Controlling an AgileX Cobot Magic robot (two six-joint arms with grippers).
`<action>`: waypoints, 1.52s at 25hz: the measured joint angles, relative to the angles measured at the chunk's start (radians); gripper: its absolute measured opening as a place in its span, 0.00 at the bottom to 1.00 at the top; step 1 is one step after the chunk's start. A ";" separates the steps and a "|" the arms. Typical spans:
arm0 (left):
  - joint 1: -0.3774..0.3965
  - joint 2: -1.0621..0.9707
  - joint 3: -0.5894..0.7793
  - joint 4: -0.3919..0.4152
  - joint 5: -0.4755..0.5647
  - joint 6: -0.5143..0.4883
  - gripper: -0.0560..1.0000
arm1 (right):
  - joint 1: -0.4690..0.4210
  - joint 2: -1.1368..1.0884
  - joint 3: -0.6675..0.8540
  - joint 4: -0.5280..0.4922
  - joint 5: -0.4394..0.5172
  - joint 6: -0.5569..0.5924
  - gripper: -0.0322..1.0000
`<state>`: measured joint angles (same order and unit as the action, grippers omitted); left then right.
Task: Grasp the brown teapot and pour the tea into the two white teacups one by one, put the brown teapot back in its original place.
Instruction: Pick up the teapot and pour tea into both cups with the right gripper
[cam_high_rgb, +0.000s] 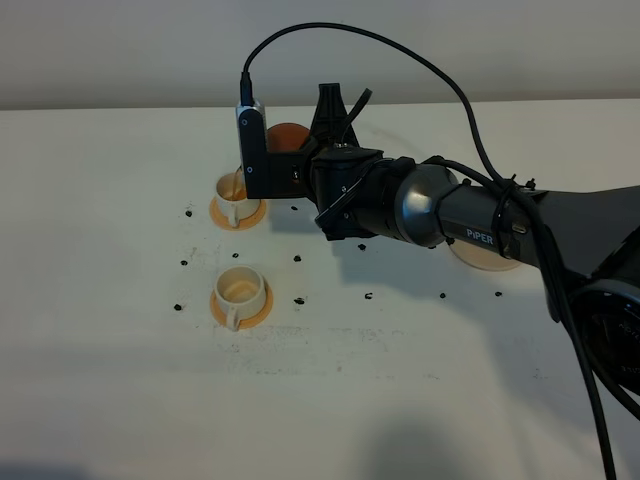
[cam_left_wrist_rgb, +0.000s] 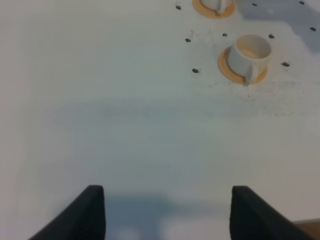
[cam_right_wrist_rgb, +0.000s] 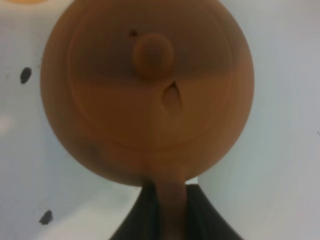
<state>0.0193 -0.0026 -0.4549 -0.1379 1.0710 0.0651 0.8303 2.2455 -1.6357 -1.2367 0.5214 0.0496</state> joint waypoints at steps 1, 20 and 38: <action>0.000 0.000 0.000 0.000 0.000 0.000 0.54 | 0.000 0.000 0.000 -0.002 0.000 -0.001 0.12; 0.000 0.000 0.000 0.000 0.000 0.001 0.54 | 0.010 0.000 0.000 -0.024 -0.006 -0.050 0.12; 0.000 0.000 0.000 0.000 0.000 0.001 0.54 | 0.007 0.000 0.000 -0.025 0.002 -0.050 0.12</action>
<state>0.0193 -0.0026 -0.4549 -0.1379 1.0710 0.0664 0.8375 2.2455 -1.6357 -1.2616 0.5234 0.0000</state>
